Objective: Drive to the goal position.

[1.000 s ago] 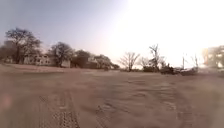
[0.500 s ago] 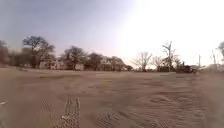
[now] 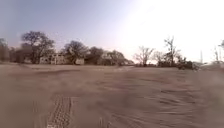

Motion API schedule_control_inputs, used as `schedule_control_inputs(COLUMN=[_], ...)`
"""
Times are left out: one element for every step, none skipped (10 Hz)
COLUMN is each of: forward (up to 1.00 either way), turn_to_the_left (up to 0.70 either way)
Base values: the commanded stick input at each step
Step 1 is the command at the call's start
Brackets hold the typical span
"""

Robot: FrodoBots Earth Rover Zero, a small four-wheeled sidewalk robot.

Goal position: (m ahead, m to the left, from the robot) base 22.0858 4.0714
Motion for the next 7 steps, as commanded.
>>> schedule_control_inputs(forward=[0.7, 0.7, 0.7, 0.7, 0.7, 0.7, 0.7], turn_to_the_left=[0.0, 0.0, 0.0, 0.0, 0.0, 0.0, 0.0])
